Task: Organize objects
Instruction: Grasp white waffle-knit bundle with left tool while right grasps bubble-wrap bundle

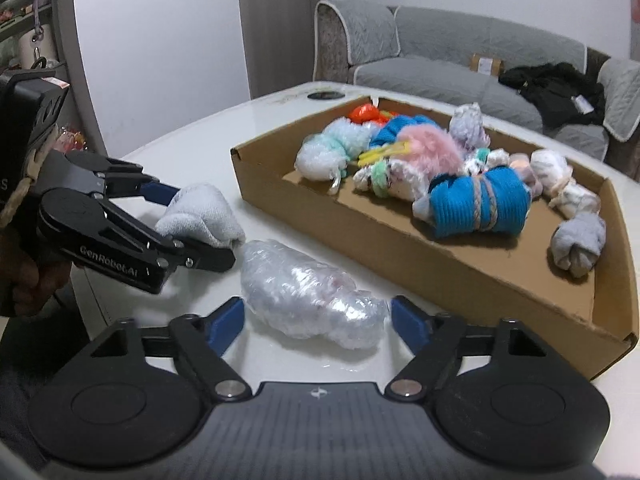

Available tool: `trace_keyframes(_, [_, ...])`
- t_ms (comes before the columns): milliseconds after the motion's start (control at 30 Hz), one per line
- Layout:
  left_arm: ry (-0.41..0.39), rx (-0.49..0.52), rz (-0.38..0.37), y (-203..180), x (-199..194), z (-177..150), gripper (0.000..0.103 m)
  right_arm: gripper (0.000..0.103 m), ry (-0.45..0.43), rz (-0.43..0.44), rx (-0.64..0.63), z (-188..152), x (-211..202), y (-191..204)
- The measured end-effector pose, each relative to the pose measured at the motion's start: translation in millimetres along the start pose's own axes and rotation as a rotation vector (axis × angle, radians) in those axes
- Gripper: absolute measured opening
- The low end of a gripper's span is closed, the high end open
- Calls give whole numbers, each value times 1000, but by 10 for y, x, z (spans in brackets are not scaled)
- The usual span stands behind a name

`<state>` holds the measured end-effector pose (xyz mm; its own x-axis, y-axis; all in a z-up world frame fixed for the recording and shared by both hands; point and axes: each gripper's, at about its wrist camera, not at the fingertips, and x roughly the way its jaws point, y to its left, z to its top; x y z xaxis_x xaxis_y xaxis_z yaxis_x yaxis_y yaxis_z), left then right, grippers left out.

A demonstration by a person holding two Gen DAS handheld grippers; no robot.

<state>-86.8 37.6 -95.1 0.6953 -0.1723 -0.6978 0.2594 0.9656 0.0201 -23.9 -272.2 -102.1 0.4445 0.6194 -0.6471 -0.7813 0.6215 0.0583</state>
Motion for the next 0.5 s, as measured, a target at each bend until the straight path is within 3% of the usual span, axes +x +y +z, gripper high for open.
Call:
trace_keyframes(233, [-6,-17,31,-40,47,41,98,83,-22,-13,19,91,100,65])
trace_keyframes(333, [2,-32,10,-38,79,53,93,72,-10,-4,19,82,135,73])
trace_keyframes(500, [-10,-34,5,-99,44,54,79,64,-13,3,1,52,93,64])
